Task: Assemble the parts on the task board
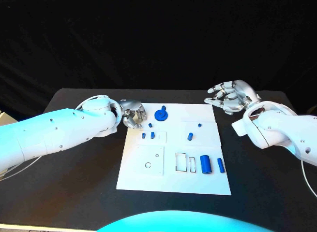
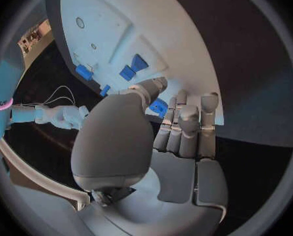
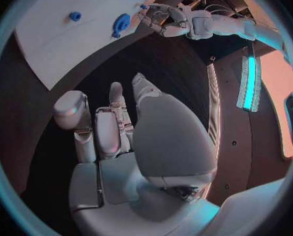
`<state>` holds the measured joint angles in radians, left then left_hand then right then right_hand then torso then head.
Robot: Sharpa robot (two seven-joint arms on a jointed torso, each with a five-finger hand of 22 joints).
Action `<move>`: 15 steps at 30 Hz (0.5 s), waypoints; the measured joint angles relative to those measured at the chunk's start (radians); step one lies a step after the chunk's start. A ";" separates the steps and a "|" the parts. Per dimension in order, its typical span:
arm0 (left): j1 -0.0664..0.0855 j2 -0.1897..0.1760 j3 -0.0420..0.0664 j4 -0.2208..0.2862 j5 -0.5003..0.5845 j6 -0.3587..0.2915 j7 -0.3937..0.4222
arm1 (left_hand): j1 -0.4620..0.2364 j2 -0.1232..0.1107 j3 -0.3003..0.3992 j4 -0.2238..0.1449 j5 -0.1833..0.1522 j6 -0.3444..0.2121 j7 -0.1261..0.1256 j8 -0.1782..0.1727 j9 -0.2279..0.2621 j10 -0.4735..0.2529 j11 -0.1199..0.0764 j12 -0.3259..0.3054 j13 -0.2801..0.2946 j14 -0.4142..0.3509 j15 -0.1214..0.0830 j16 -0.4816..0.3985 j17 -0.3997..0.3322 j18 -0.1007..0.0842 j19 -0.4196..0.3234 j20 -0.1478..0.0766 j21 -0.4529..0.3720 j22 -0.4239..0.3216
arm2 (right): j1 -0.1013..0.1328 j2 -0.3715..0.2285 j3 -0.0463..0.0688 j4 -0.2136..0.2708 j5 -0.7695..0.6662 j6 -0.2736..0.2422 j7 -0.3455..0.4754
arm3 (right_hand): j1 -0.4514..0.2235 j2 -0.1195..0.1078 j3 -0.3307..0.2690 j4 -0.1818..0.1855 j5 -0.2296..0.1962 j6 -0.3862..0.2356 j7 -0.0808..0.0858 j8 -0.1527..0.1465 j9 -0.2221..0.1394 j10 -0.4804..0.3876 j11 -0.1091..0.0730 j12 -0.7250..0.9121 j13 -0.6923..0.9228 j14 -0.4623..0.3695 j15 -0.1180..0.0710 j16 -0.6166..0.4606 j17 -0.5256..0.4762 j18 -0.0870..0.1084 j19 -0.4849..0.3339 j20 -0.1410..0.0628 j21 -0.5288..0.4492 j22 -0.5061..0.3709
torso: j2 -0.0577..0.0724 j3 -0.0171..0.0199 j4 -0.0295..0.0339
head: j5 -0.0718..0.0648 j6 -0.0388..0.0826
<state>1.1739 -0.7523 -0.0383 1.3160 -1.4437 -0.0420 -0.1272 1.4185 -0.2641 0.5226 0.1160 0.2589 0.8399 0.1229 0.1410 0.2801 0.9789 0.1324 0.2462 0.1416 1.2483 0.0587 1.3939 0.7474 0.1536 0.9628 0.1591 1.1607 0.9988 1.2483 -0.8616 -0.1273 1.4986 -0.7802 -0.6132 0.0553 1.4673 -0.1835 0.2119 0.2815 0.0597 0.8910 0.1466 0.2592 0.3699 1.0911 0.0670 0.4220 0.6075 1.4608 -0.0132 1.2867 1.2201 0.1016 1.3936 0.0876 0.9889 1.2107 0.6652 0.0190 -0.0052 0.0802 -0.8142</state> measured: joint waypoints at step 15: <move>0.003 -0.119 0.021 0.016 0.511 -0.116 0.167 | 0.020 0.032 0.050 -0.011 0.000 0.100 0.058 0.089 0.015 0.047 -0.019 0.126 0.047 -0.202 -0.015 -0.229 -0.337 0.016 -0.169 -0.010 -0.145 -0.136 | 0.000 0.009 0.000 -0.040 -0.429 0.241 -0.068 | 0.045 -0.094 0.195 -0.017 0.000 0.075 -0.008 -0.027 -0.022 0.074 0.010 -0.319 -0.334 0.006 0.006 0.101 0.088 -0.018 0.061 0.000 0.193 0.097 | 0.001 0.0031 -0.0023 | -0.027 0.019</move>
<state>1.1771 -0.8713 -0.0170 1.3322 -0.9323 -0.1585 0.0397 1.4385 -0.2320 0.5724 0.1051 0.2589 0.9395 0.1804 0.2300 0.2952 1.0263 0.1132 0.3722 0.1883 1.0460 0.0435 1.1646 0.4105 0.1699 0.7936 0.1493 1.0158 0.8628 1.2484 -0.8529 -0.1273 1.4585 -1.2092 -0.3719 -0.0130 1.5121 -0.2779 0.4074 0.2646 0.0596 0.9658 0.1388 0.2320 0.3474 1.1651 0.0769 0.1029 0.2738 1.4667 -0.0074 1.3881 1.3082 0.0840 1.4542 0.0876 1.1814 1.3081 0.6663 0.0221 -0.0075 0.0528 -0.7949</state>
